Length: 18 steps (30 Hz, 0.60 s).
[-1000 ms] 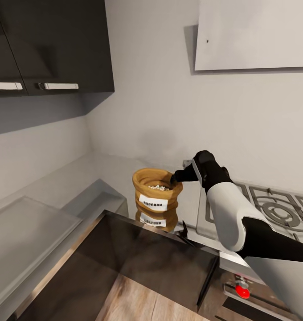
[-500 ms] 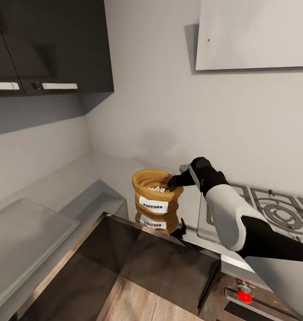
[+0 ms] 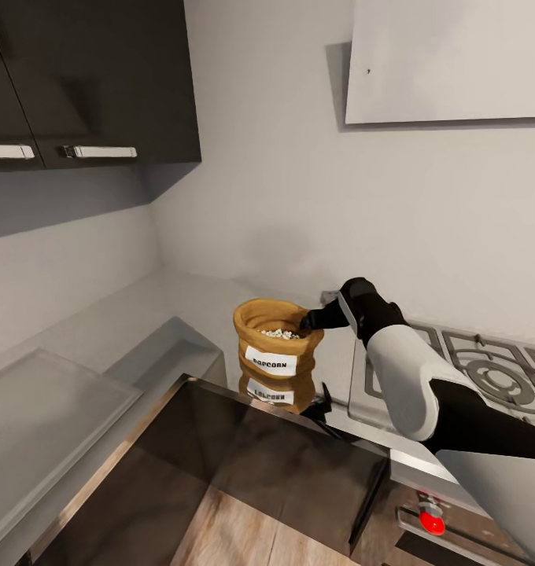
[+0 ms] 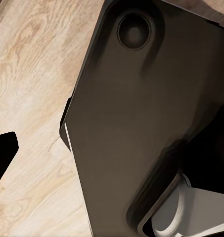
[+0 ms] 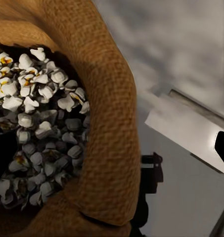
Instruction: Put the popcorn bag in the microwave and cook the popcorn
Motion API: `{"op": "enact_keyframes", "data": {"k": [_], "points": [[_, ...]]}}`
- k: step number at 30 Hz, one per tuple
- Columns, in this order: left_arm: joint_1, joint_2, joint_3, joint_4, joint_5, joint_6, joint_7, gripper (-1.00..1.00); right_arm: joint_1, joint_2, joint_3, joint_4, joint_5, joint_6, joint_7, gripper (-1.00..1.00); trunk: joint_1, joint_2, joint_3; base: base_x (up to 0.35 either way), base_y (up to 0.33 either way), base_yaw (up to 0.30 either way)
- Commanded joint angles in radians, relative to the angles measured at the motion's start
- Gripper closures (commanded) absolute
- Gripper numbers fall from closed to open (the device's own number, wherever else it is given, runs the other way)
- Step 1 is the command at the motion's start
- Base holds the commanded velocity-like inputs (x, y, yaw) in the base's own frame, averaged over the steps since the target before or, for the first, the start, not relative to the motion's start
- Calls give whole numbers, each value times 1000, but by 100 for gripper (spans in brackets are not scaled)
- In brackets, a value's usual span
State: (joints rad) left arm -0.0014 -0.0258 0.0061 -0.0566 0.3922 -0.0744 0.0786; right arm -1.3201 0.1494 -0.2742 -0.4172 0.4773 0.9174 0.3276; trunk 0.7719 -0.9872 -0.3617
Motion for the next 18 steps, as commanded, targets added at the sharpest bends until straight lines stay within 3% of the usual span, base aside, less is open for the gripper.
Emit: {"op": "enact_keyframes", "data": {"k": [1, 15, 16, 18], "points": [[0, 0, 0, -1, 4, -2, 3, -100, -1, 0, -7, -2, 10, 3, 7, -100, 0, -1, -1, 0, 0, 0], [0, 0, 1, -1, 4, -2, 3, -100, -1, -2, -7, 2, 8, 3, 6, -100, 0, -1, -1, 0, 0, 0], [0, 0, 1, -1, 4, -2, 3, -100, -1, -2, -7, 2, 8, 4, 5, 100, 0, -1, -1, 0, 0, 0], [0, 0, 1, -1, 4, -2, 3, -100, -1, -1, -7, 3, 7, 5, 4, 100, 0, -1, -1, 0, 0, 0]]}}
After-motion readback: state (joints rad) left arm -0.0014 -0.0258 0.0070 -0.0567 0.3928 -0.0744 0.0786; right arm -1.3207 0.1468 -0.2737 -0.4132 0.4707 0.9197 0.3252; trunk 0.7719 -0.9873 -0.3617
